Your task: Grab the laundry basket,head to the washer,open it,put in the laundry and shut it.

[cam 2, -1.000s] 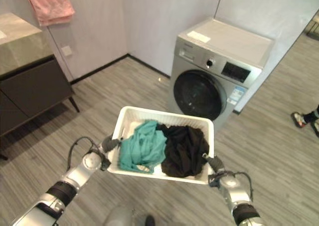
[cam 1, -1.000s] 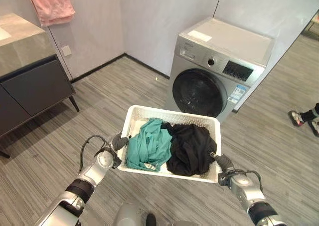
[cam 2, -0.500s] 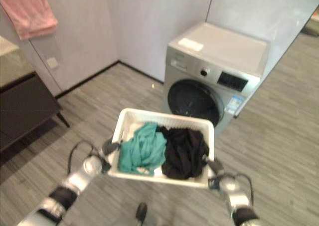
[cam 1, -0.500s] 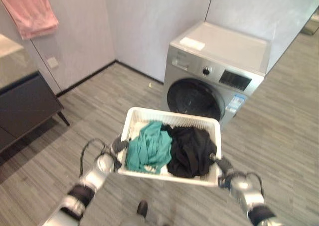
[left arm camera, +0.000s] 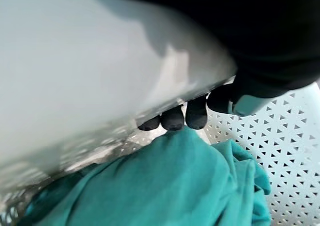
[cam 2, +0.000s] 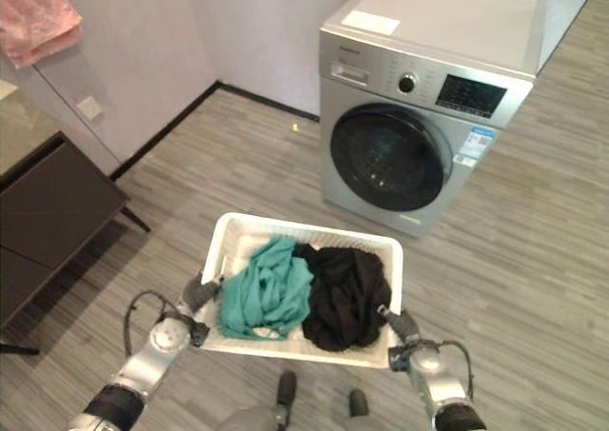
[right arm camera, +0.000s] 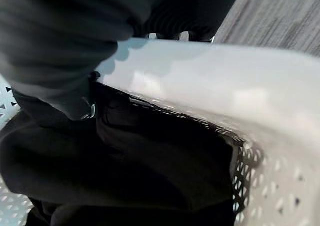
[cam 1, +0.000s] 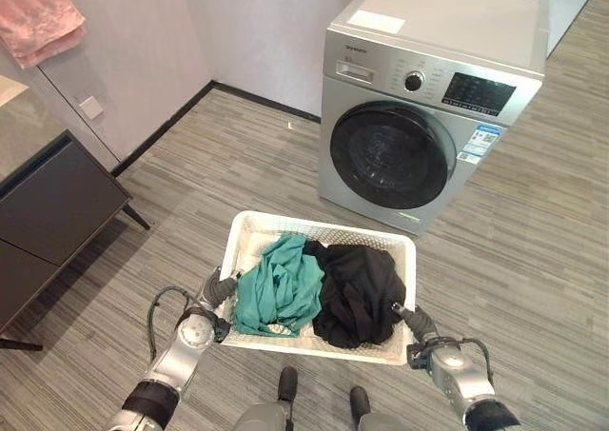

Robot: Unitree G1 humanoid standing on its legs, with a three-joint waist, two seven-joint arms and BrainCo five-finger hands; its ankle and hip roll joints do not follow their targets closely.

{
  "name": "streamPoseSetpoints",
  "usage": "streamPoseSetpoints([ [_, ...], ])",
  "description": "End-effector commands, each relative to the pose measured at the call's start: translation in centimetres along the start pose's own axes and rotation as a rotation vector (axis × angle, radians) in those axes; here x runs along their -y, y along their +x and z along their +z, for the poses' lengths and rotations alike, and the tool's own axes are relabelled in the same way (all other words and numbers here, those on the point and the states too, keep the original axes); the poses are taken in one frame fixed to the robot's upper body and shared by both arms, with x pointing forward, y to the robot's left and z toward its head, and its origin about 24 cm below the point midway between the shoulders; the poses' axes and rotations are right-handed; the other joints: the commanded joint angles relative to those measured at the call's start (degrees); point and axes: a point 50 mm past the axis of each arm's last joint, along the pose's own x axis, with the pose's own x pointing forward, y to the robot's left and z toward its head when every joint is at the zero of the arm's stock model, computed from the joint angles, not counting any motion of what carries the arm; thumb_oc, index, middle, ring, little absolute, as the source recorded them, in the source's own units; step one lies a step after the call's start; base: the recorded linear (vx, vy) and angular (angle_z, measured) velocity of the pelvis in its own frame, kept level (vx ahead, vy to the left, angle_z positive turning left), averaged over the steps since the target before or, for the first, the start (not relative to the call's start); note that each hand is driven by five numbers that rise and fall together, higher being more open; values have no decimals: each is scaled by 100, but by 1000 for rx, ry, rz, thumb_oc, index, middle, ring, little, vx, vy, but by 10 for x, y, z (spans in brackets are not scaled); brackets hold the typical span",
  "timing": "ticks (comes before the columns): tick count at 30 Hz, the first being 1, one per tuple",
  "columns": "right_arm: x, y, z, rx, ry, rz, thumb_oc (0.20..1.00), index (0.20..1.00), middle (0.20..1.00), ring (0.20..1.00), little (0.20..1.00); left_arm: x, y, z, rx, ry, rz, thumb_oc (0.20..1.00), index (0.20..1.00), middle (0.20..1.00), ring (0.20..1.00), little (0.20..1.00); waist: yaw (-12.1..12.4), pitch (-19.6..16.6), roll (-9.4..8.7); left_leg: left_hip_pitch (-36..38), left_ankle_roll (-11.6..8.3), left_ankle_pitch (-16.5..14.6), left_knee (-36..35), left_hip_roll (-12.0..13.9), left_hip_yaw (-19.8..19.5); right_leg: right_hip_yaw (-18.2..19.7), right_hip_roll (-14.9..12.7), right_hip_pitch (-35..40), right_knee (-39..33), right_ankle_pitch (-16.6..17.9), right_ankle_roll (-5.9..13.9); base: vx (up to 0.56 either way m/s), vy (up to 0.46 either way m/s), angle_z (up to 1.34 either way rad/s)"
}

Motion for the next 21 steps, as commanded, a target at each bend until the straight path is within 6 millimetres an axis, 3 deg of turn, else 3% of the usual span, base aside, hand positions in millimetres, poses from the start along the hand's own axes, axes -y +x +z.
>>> streamPoseSetpoints([
  [1, 66, -15, 44, 217, -28, -236, 200, 200, 200, 200, 200, -50, 12, 39, 194, -18, 219, 200, 200, 200, 200, 200, -28, -318, 4, -61, -22, -486, 63, 174, -103, 29, 87, -398, 50, 206, 110, -52, 63, 9],
  [3, 77, -24, 54, 272, -25, -282, 200, 200, 200, 200, 200, -59, 11, 48, 236, -14, 254, 200, 200, 200, 200, 200, -47, -236, -70, -181, -25, -476, 160, 180, -95, 41, 49, -421, 50, 218, 113, -59, 52, 12],
  [9, 101, -40, 78, 366, -57, -347, 200, 200, 200, 200, 200, -87, 8, 69, 324, 7, 318, 200, 200, 200, 200, 200, -50, -154, -260, -821, 88, -1109, 1395, -5, -73, 130, -230, -410, 64, 266, 278, -20, 88, 9],
  [13, 105, -41, 84, 378, -84, -350, 200, 200, 200, 200, 200, -95, 10, 83, 372, 42, 323, 200, 200, 200, 200, 200, -40, -169, -237, -636, 304, -1239, 1418, -60, -56, 376, -281, -682, 924, 113, 271, 89, 202, -25],
  [14, 106, -42, 90, 394, -90, -344, 200, 200, 200, 200, 200, -97, 14, 93, 396, 69, 319, 200, 200, 200, 200, 200, -152, -110, -228, -424, 383, -1271, 1367, -53, -112, 552, 15, -1008, 1777, -6, 184, 142, 177, -15],
  [17, 100, -39, 98, 418, -106, -316, 200, 200, 200, 200, 200, -103, 15, 91, 379, 80, 338, 200, 200, 200, 200, 200, -217, -37, -261, 57, 460, -1337, 1119, -14, 3, 169, 575, -1536, 2244, -48, 144, 195, 146, -36],
  [20, 96, -36, 101, 427, -117, -305, 200, 200, 200, 200, 200, -105, 15, 82, 341, 48, 349, 200, 200, 200, 200, 200, -253, -93, -364, 648, 467, -1518, 745, -89, 278, -558, 805, -1782, 1522, 171, 125, 325, 54, -66],
  [21, 95, -36, 101, 425, -123, -303, 200, 200, 200, 200, 200, -105, 16, 80, 334, 50, 350, 200, 200, 200, 200, 200, -316, -119, -339, 805, 459, -1630, 696, -55, 284, -606, 905, -1806, 1261, 266, 113, 404, 13, -35],
])
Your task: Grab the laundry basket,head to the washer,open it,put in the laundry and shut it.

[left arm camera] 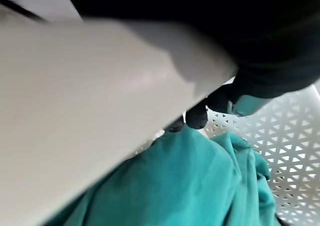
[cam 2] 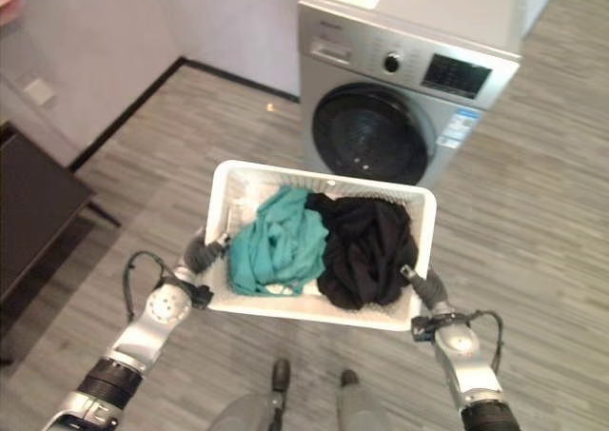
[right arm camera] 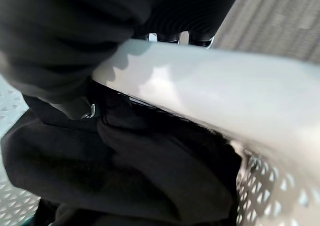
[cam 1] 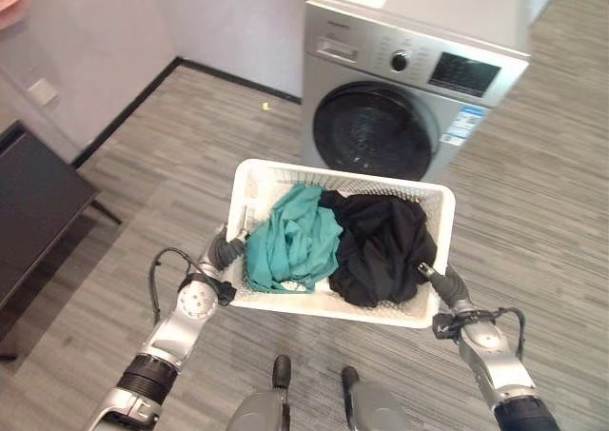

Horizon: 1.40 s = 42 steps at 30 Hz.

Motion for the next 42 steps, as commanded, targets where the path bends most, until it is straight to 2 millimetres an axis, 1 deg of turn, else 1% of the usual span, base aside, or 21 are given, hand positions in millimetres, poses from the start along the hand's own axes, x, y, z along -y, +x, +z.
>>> streamPoseSetpoints([
  [1, 67, -5, 12, 52, -74, -233, 200, 200, 200, 200, 200, -67, 10, 5, 48, 52, 261, 200, 200, 200, 200, 200, -131, -641, -20, 515, -26, -1355, 548, -104, -319, -232, 358, -18, -1246, 826, 54, 572, -30, -13],
  [2, 68, -7, 6, 33, -66, -252, 200, 200, 200, 200, 200, -61, 17, 9, 50, 42, 264, 200, 200, 200, 200, 200, -325, -646, 18, 802, -91, -1534, 543, -58, -477, 28, 330, -303, -1543, 1069, 156, 458, -29, 5],
  [4, 69, -8, 7, 33, -67, -255, 200, 200, 200, 200, 200, -60, 18, 9, 52, 40, 263, 200, 200, 200, 200, 200, -329, -635, 64, 814, -92, -1566, 552, -20, -494, -1, 356, -265, -1584, 1078, 157, 317, -49, 36],
  [8, 59, -11, -7, -7, -52, -237, 200, 200, 200, 200, 200, -49, 18, 1, 15, 49, 225, 200, 200, 200, 200, 200, -395, -883, 117, 1483, -313, -1761, 521, 245, -479, -771, 87, -215, -1718, 1248, 97, 501, -141, 27],
  [9, 54, -15, -17, -47, -62, -214, 200, 200, 200, 200, 200, -44, 12, -11, -25, 35, 211, 200, 200, 200, 200, 200, -450, -1096, 243, 1481, -571, -1361, 1148, 559, -152, -888, 283, 171, -1793, 1270, -30, 486, -234, -8],
  [10, 56, -17, -22, -69, -61, -221, 200, 200, 200, 200, 200, -39, 12, -16, -52, 35, 198, 200, 200, 200, 200, 200, -498, -1083, 217, 875, -770, -637, 2537, 666, -180, -698, 293, 346, -1761, 1350, -196, 546, -346, -7],
  [12, 58, -20, -24, -76, -50, -235, 200, 200, 200, 200, 200, -43, 11, -17, -60, 29, 219, 200, 200, 200, 200, 200, -462, -909, 19, -292, -713, 159, 4751, 682, -363, -633, 273, 716, -1839, 1326, -467, 177, -273, 1],
  [13, 57, -18, -28, -97, -58, -244, 200, 200, 200, 200, 200, -42, 10, -21, -78, 6, 236, 200, 200, 200, 200, 200, -381, -813, 12, -641, -606, 97, 5454, 674, -453, -532, 338, 871, -1876, 1261, -592, 180, -136, -48],
  [14, 56, -15, -29, -109, -91, -247, 200, 200, 200, 200, 200, -45, 10, -23, -89, -4, 267, 200, 200, 200, 200, 200, -270, -702, -65, -1235, -452, -250, 5870, 551, -475, -302, 313, 1068, -1950, 1202, -589, 244, -20, -93],
  [16, 54, -15, -29, -108, -108, -240, 200, 200, 200, 200, 200, -47, 9, -25, -97, 1, 289, 200, 200, 200, 200, 200, -203, -698, -135, -1344, -434, -434, 5414, 495, -446, -170, 234, 1147, -2022, 1184, -508, 180, 60, -84],
  [18, 48, -18, -39, -146, -143, -208, 200, 200, 200, 200, 200, -54, 4, -28, -96, 31, 345, 200, 200, 200, 200, 200, -50, -670, -173, -1162, -525, -539, 4218, 571, -462, 130, 157, 1258, -2023, 1114, -363, 270, 190, -97],
  [19, 38, -24, -55, -204, -149, -164, 200, 200, 200, 200, 200, -58, -5, -34, -99, 65, 390, 200, 200, 200, 200, 200, 238, -670, -176, -943, -637, -539, 2544, 351, -1128, 611, 234, 1332, -1976, 1029, -264, 323, 260, -106],
  [20, 34, -25, -59, -216, -151, -147, 200, 200, 200, 200, 200, -59, -9, -37, -99, 83, 392, 200, 200, 200, 200, 200, 336, -673, -208, -805, -699, -451, 2187, 223, -1494, 827, 242, 1351, -1944, 1029, -245, 251, 198, -120],
  [21, 34, -26, -60, -218, -151, -145, 200, 200, 200, 200, 200, -59, -10, -38, -100, 84, 391, 200, 200, 200, 200, 200, 341, -666, -218, -750, -702, -430, 2124, 230, -1489, 835, 240, 1374, -1940, 1021, -250, 115, 175, -178],
  [22, 26, -35, -76, -278, -158, -109, 200, 200, 200, 200, 200, -54, -19, -46, -119, 89, 388, 200, 200, 200, 200, 200, 324, -700, -152, -373, -774, -649, 1732, 236, -1778, 1059, 281, 1328, -1916, 1015, -137, 68, 127, -151],
  [28, 8, -48, -98, -369, -126, -29, 200, 200, 200, 200, 200, -30, -35, -59, -172, 23, 307, 200, 200, 200, 200, 200, 335, -701, -13, 143, -641, -936, 1138, 240, -1121, 1555, 209, 960, -1632, 1294, 149, -106, 229, -103],
  [29, 3, -48, -101, -383, -117, -17, 200, 200, 200, 200, 200, -24, -33, -56, -160, 19, 269, 200, 200, 200, 200, 200, 364, -619, 9, 60, -583, -899, 1160, 234, -1032, 1572, 290, 789, -1146, 1041, 187, -324, 152, -63],
  [31, -5, -48, -106, -412, -111, 6, 200, 200, 200, 200, 200, -17, -29, -53, -149, 28, 228, 200, 200, 200, 200, 200, 374, -496, 74, -178, -454, -850, 1342, 162, -982, 1274, 316, 845, -285, 531, 39, -347, 85, -24],
  [35, -19, -50, -113, -434, -91, 49, 200, 200, 200, 200, 200, -9, -35, -57, -156, 65, 186, 200, 200, 200, 200, 200, 466, -616, 76, -512, -322, -602, 1341, 34, -1186, 1098, 228, 1382, 832, 327, -232, -243, -52, 33],
  [39, -16, -44, -101, -377, -100, 42, 200, 200, 200, 200, 200, -14, -43, -61, -173, 89, 203, 200, 200, 200, 200, 200, 790, -748, -147, -973, -384, -387, 1339, -86, -1322, 1213, 14, 2216, -356, -338, -388, -205, -170, 23],
  [42, -3, -33, -64, -205, -139, 19, 200, 200, 200, 200, 200, -34, -43, -53, -130, 106, 294, 200, 200, 200, 200, 200, 866, -690, -256, -1305, -426, -115, 1249, -100, -1395, 1178, 83, 2201, -972, -458, -451, -278, -210, 31],
])
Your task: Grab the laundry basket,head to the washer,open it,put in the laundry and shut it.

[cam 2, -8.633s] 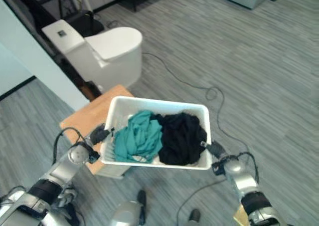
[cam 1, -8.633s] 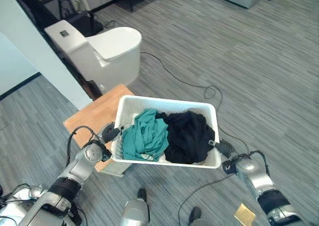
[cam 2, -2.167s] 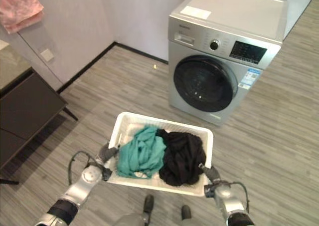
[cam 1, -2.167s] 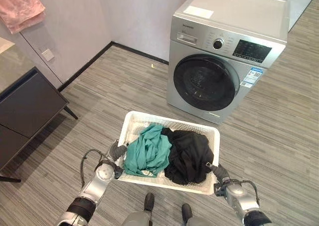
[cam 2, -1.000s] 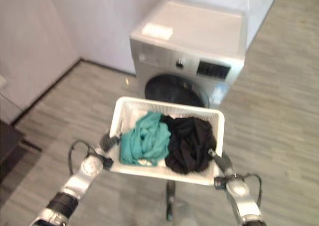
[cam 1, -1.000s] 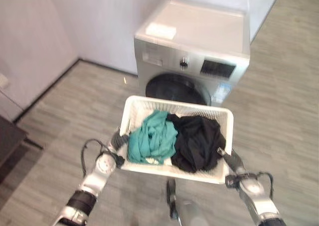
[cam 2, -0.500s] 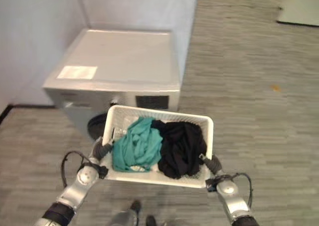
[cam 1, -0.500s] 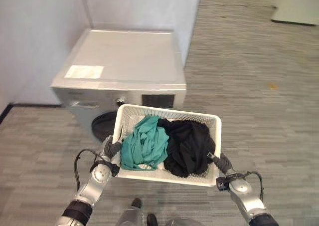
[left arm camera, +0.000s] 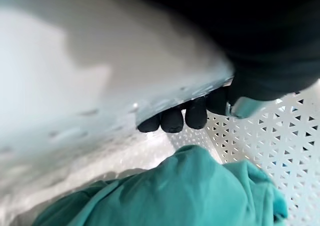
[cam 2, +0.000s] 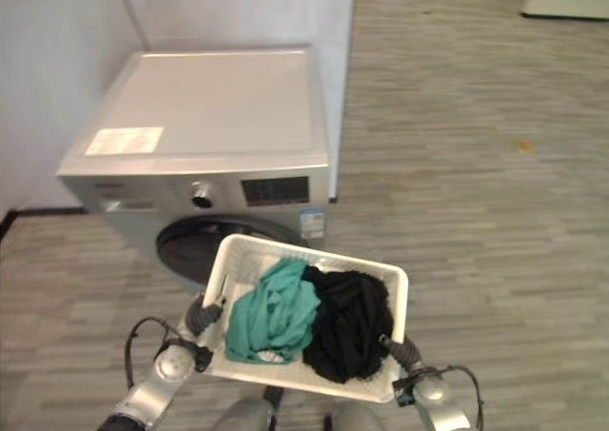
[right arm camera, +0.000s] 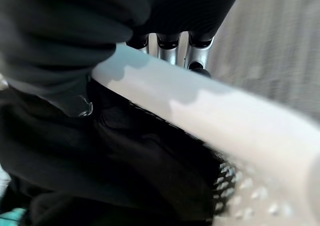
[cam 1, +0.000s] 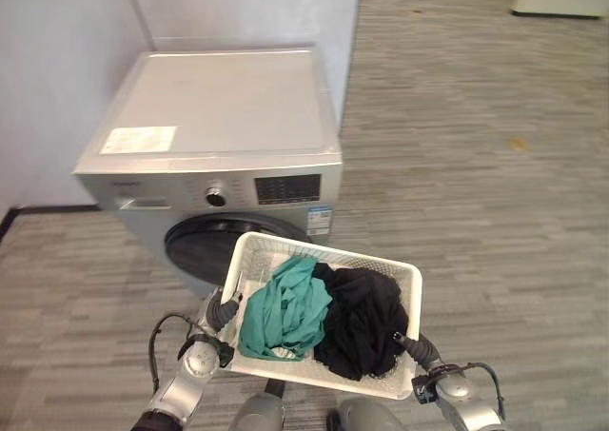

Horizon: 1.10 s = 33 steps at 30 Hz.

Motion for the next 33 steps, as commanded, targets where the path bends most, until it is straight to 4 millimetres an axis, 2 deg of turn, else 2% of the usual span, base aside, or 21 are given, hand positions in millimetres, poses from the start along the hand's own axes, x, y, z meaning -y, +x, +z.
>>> streamPoseSetpoints([
  [1, 59, -25, 34, 205, -68, -191, 200, 200, 200, 200, 200, -85, 17, 48, 236, 21, 355, 200, 200, 200, 200, 200, -58, -268, -423, -447, -77, -149, 280, -424, 10, 139, -297, 710, -1165, 531, 341, -231, -145, 19],
  [5, 102, -45, 73, 380, -79, -341, 200, 200, 200, 200, 200, -116, 13, 76, 360, 16, 449, 200, 200, 200, 200, 200, -214, -243, -324, -490, -161, 185, -164, -499, -150, -53, -145, 637, -1292, 569, 309, -163, -66, 47],
  [7, 120, -55, 92, 443, -121, -400, 200, 200, 200, 200, 200, -136, 10, 97, 447, 39, 495, 200, 200, 200, 200, 200, -259, -309, -265, -444, -198, 261, -338, -506, -190, -116, -113, 643, -1345, 591, 302, -63, 9, 34],
  [8, 133, -62, 107, 494, -146, -443, 200, 200, 200, 200, 200, -151, 7, 119, 536, 62, 530, 200, 200, 200, 200, 200, -277, -388, -230, -396, -223, 297, -452, -520, -238, -187, -109, 680, -1409, 603, 311, -48, 27, 17],
  [9, 134, -63, 108, 496, -145, -445, 200, 200, 200, 200, 200, -151, 7, 121, 538, 61, 531, 200, 200, 200, 200, 200, -281, -359, -204, -423, -235, 357, -444, -506, -262, -197, -88, 662, -1416, 648, 320, -45, 34, 16],
  [12, 147, -74, 130, 576, -160, -485, 200, 200, 200, 200, 200, -170, 4, 159, 679, 92, 603, 200, 200, 200, 200, 200, -314, -395, -234, -482, -262, 280, -341, -545, -133, -382, -189, 720, -1477, 659, 336, 9, 38, 25],
  [13, 148, -75, 130, 578, -158, -488, 200, 200, 200, 200, 200, -170, 4, 161, 683, 92, 603, 200, 200, 200, 200, 200, -308, -368, -223, -524, -266, 310, -289, -552, -147, -392, -185, 708, -1484, 689, 346, -30, 49, 30],
  [15, 155, -82, 138, 614, -160, -507, 200, 200, 200, 200, 200, -172, 1, 183, 762, 94, 613, 200, 200, 200, 200, 200, -342, -361, -298, -657, -236, 142, 57, -570, 118, -532, -317, 750, -1568, 749, 390, -7, 83, 16],
  [16, 162, -86, 145, 629, -169, -527, 200, 200, 200, 200, 200, -173, 0, 202, 826, 95, 602, 200, 200, 200, 200, 200, -419, -382, -396, -702, -188, -153, 400, -502, 557, -689, -515, 783, -1634, 801, 446, 30, 95, 18],
  [17, 163, -87, 145, 630, -167, -530, 200, 200, 200, 200, 200, -173, 1, 204, 829, 95, 602, 200, 200, 200, 200, 200, -405, -370, -404, -730, -180, -202, 466, -515, 567, -689, -525, 795, -1653, 797, 453, 86, 166, 43],
  [18, 166, -86, 159, 651, -198, -533, 200, 200, 200, 200, 200, -174, 1, 219, 871, 98, 581, 200, 200, 200, 200, 200, -383, -430, -421, -734, -164, -418, 691, -468, 657, -733, -661, 841, -1719, 834, 525, 128, 157, 64],
  [20, 166, -80, 174, 674, -216, -520, 200, 200, 200, 200, 200, -173, 7, 230, 885, 92, 557, 200, 200, 200, 200, 200, -303, -537, -396, -648, -147, -623, 814, -557, 452, -678, -776, 904, -1658, 823, 615, 206, 219, 31],
  [21, 168, -76, 181, 669, -236, -517, 200, 200, 200, 200, 200, -171, 10, 239, 899, 97, 540, 200, 200, 200, 200, 200, -283, -541, -402, -621, -99, -722, 931, -602, 448, -689, -850, 926, -1547, 766, 653, 287, 325, -17],
  [22, 168, -67, 191, 646, -272, -504, 200, 200, 200, 200, 200, -164, 19, 251, 897, 93, 493, 200, 200, 200, 200, 200, -224, -626, -396, -469, 24, -773, 918, -645, 416, -676, -899, 880, -1059, 837, 711, 208, 260, -14],
  [23, 168, -66, 193, 651, -271, -505, 200, 200, 200, 200, 200, -165, 20, 253, 901, 93, 497, 200, 200, 200, 200, 200, -210, -598, -405, -466, 27, -764, 906, -644, 432, -655, -902, 836, -981, 801, 715, 225, 258, 12],
  [24, 169, -62, 196, 637, -283, -500, 200, 200, 200, 200, 200, -161, 25, 257, 894, 95, 474, 200, 200, 200, 200, 200, -196, -626, -427, -293, 101, -868, 900, -719, 392, -626, -931, 798, -595, 932, 797, 177, 190, 11],
  [25, 170, -57, 201, 627, -279, -497, 200, 200, 200, 200, 200, -157, 29, 264, 895, 109, 459, 200, 200, 200, 200, 200, -215, -617, -440, -132, 183, -931, 884, -793, 326, -520, -943, 657, -12, 1313, 894, 224, 258, 8],
  [28, 170, -45, 217, 613, -276, -486, 200, 200, 200, 200, 200, -155, 33, 272, 887, 134, 440, 200, 200, 200, 200, 200, -272, -536, -274, 253, 356, -1021, 773, -708, 194, -416, -831, 87, 1252, 1815, 922, 207, 222, 21],
  [30, 173, -40, 224, 598, -263, -506, 200, 200, 200, 200, 200, -156, 37, 273, 866, 127, 434, 200, 200, 200, 200, 200, -228, -506, -185, 526, 397, -1120, 697, -592, 240, -698, -952, -217, 1553, 1722, 925, 247, 161, 2],
  [31, 179, -39, 225, 576, -273, -523, 200, 200, 200, 200, 200, -156, 38, 273, 858, 128, 430, 200, 200, 200, 200, 200, -242, -499, -169, 658, 407, -1116, 655, -587, 233, -852, -920, -379, 1472, 1586, 887, 291, 115, -27],
  [33, 191, -39, 227, 544, -280, -557, 200, 200, 200, 200, 200, -154, 43, 274, 841, 139, 423, 200, 200, 200, 200, 200, -375, -548, -171, 920, 360, -1018, 480, -598, 126, -1051, -674, -526, 895, 1371, 828, 291, 48, -10],
])
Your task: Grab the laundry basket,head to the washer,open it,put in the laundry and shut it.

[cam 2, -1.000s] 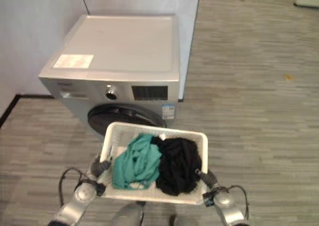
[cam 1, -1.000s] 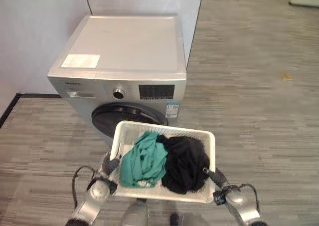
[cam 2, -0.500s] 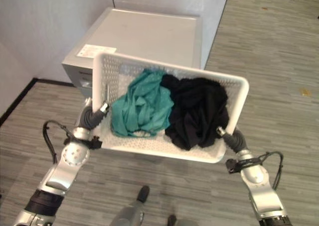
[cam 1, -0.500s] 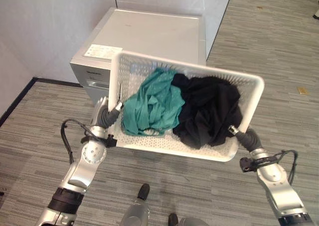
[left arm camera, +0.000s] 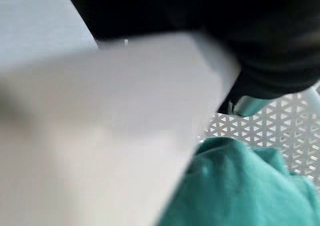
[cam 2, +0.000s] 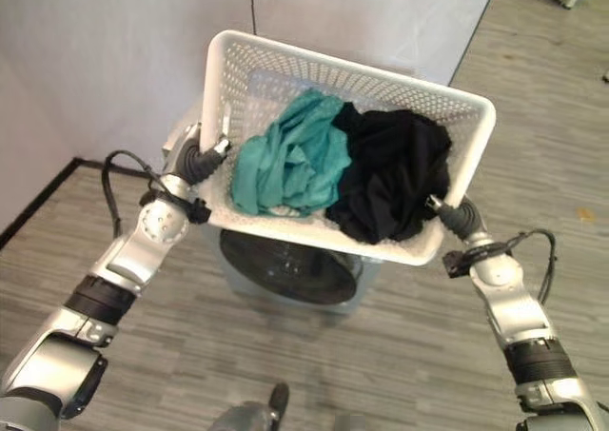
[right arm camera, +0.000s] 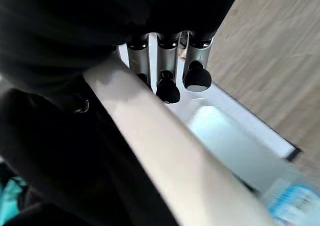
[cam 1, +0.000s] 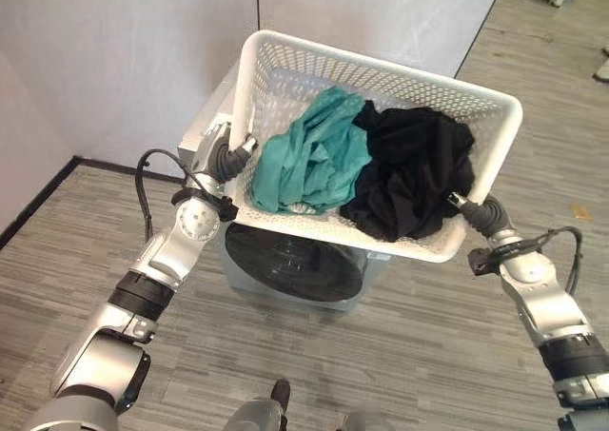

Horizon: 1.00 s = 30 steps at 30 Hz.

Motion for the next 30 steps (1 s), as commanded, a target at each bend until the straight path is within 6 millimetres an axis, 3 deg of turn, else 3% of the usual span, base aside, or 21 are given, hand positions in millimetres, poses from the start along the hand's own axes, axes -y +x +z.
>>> streamPoseSetpoints([
  [1, 77, 9, -1, -100, -116, -258, 200, 200, 200, 200, 200, -47, 26, 36, 163, 36, 179, 200, 200, 200, 200, 200, 75, -404, 112, 600, -488, -460, -175, 323, -269, -238, 364, -88, -1868, 1035, 0, 310, 12, 36],
  [3, 84, 8, -4, -122, -128, -278, 200, 200, 200, 200, 200, -45, 30, 36, 154, 48, 174, 200, 200, 200, 200, 200, -94, -433, 58, 872, -577, -516, -252, 299, -417, -176, 597, -284, -2655, 986, 18, 338, -7, 49],
  [5, 92, 3, -9, -145, -138, -290, 200, 200, 200, 200, 200, -38, 34, 39, 158, 50, 157, 200, 200, 200, 200, 200, -302, -441, 20, 1105, -712, -460, -357, 292, -667, 27, 818, -373, -3180, 1336, 59, 297, -16, 67],
  [7, 97, 0, -11, -161, -153, -299, 200, 200, 200, 200, 200, -35, 37, 45, 175, 56, 144, 200, 200, 200, 200, 200, -346, -442, -9, 1195, -747, -465, -351, 267, -718, -43, 822, -328, -3258, 1444, 39, 209, -12, 77],
  [8, 101, -4, -18, -196, -167, -301, 200, 200, 200, 200, 200, -27, 41, 47, 171, 70, 112, 200, 200, 200, 200, 200, -440, -508, -50, 1316, -779, -530, -311, 260, -729, -299, 824, -145, -3326, 1440, -80, 261, -47, 81],
  [10, 103, -8, -20, -203, -193, -294, 200, 200, 200, 200, 200, -23, 41, 48, 168, 69, 92, 200, 200, 200, 200, 200, -464, -581, -76, 1315, -857, -590, -183, 294, -667, -327, 788, 19, -3501, 1359, -156, 188, -52, 72],
  [11, 104, -15, -25, -223, -186, -279, 200, 200, 200, 200, 200, -18, 43, 54, 187, 66, 67, 200, 200, 200, 200, 200, -542, -429, -150, 582, -1257, 61, 1157, 328, -481, -53, 773, 196, -3544, 1347, -244, -16, -43, 61],
  [13, 97, -17, -29, -229, -177, -240, 200, 200, 200, 200, 200, -21, 44, 56, 191, 53, 56, 200, 200, 200, 200, 200, -463, -294, -195, -94, -1105, -43, 2123, 372, -470, 138, 835, 313, -3606, 1264, -343, 15, -31, 62],
  [14, 92, -17, -32, -241, -184, -215, 200, 200, 200, 200, 200, -20, 44, 57, 191, 46, 45, 200, 200, 200, 200, 200, -413, -223, -255, -392, -998, -141, 2240, 383, -541, 286, 814, 370, -3613, 1246, -355, 95, 12, -5],
  [15, 87, -20, -40, -275, -177, -187, 1000, 1000, 1000, 1000, 1000, -20, 47, 58, 175, 24, 46, 1000, 1000, 1000, 1000, 1000, -353, -235, -285, -590, -914, -342, 1849, 489, -675, 463, 843, 386, -3629, 1190, -327, 103, 42, -50],
  [16, 84, -20, -42, -287, -166, -176, 1000, 1000, 1000, 1000, 1000, -16, 47, 57, 157, -2, 20, 1000, 1000, 1000, 1000, 1000, -310, -259, -264, -595, -920, -425, 1290, 538, -844, 558, 873, 418, -3649, 1128, -306, 172, 75, -55],
  [17, 82, -18, -44, -292, -182, -157, 944, 944, 944, 944, 944, -13, 46, 55, 154, -14, -7, 1000, 1000, 1000, 1000, 1000, -174, -283, -181, -500, -988, -144, 377, 572, -1146, 659, 952, 473, -3555, 988, -346, 100, 98, -6],
  [18, 82, -19, -45, -300, -198, -153, 1000, 1000, 1000, 1000, 1000, -12, 45, 55, 159, -16, -13, 1000, 1000, 1000, 1000, 1000, -144, -261, -150, -469, -1092, 38, 23, 666, -1144, 650, 922, 442, -3478, 1012, -326, 100, 119, -6],
  [20, 82, -24, -59, -375, -199, -126, 1000, 1000, 1000, 1000, 1000, -5, 45, 44, 109, -27, -40, 1000, 1000, 1000, 1000, 1000, -170, -307, -90, -201, -1143, -13, -247, 723, -1037, 812, 880, 490, -3215, 889, -297, 113, 175, -53],
  [24, 71, -11, -55, -375, -193, -86, 1000, 1000, 1000, 1000, 1000, 7, 59, 44, 52, -79, -76, 1000, 1000, 1000, 1000, 1000, -169, -411, 26, 129, -1122, -6, -440, 659, -897, 904, 680, 643, -3341, 917, -270, 169, 148, -55],
  [25, 66, -3, -57, -401, -189, -79, 843, 843, 843, 843, 843, 8, 63, 36, -7, -96, -56, 1000, 1000, 1000, 1000, 1000, -160, -480, 78, 273, -1090, -45, -592, 669, -810, 936, 610, 757, -3517, 928, -242, 150, 91, 21],
  [26, 65, -2, -56, -399, -189, -79, 843, 843, 843, 843, 843, 7, 63, 35, -8, -96, -54, 1000, 1000, 1000, 1000, 1000, -158, -470, 80, 285, -1087, -43, -602, 672, -795, 951, 609, 768, -3534, 938, -240, 170, 66, -16],
  [29, 51, 27, -43, -399, -205, -58, 526, 526, 526, 526, 526, -5, 76, 34, -48, -34, 7, 1000, 1000, 1000, 1000, 1000, -120, -557, 146, 457, -1037, 27, -910, 687, -742, 1216, 615, 797, -3829, 1122, -162, 125, 36, -64],
  [30, 49, 36, -36, -399, -208, -66, 479, 479, 479, 479, 479, -7, 80, 34, -65, -16, 18, 1000, 1000, 1000, 1000, 1000, -121, -588, 169, 488, -1034, 58, -1007, 701, -716, 1250, 610, 799, -3923, 1150, -140, 92, 30, -59],
])
